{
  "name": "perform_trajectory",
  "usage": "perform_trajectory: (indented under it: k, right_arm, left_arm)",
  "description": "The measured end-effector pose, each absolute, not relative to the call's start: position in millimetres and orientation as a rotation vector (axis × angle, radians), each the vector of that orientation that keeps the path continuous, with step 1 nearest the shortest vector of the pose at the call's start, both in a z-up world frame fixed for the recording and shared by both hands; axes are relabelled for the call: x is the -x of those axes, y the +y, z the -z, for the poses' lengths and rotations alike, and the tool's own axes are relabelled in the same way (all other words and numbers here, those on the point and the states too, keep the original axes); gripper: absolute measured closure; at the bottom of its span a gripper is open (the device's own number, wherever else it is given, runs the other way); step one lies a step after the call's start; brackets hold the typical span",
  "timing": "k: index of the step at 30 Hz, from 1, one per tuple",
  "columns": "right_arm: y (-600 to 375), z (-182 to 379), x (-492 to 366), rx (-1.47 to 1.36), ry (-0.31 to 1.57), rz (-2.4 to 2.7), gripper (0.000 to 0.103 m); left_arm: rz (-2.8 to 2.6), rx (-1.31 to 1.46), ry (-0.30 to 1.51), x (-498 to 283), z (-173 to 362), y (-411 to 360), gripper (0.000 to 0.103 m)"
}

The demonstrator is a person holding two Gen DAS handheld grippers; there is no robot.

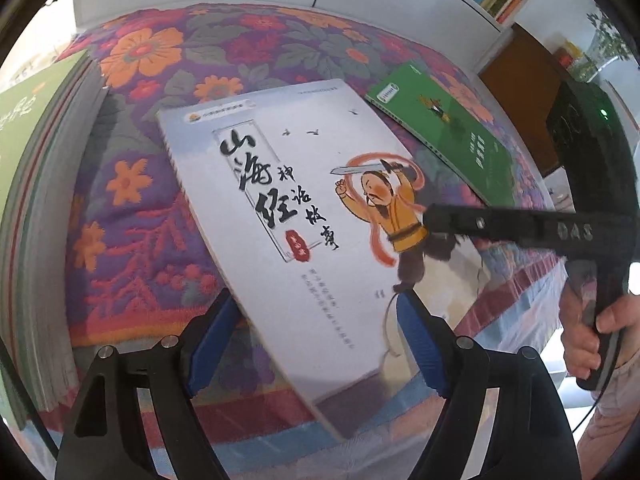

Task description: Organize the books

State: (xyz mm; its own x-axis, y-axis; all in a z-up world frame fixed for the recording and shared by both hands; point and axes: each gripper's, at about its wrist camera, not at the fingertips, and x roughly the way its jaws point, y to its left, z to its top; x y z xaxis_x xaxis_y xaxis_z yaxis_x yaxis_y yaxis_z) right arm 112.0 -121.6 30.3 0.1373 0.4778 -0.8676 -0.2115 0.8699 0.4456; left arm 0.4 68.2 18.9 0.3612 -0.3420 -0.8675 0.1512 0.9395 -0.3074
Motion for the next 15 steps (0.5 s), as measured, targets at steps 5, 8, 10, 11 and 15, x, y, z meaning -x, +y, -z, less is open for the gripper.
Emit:
perform_trajectory:
  k: [5, 8, 10, 11, 15]
  right_arm:
    - [-112, -30, -82, -0.151, 1.423, -0.658, 0.053]
    - [-137, -17, -92, -0.330, 1.439, -0.697, 0.055]
    - [-152, -5, -103, -0.477, 1.452, -0.755, 0.057]
    - [-157, 1, -109, -0.532, 1.454, -0.793, 0.059]
    - [-163, 13, -124, -0.626, 1.460, -0.835, 0.069]
  left_arm:
    - [0.402, 0.254, 1.186, 1, -18, 86, 0.025]
    - [0.437, 0.331, 1.188, -6, -16, 96, 0.025]
    - [0.453, 0.354, 1.176, -10, -14, 98, 0.025]
    - [0.458, 0.361, 1.171, -12, -14, 98, 0.025]
    - [0.469, 0.428, 1.145, -25, -12, 104, 0.031]
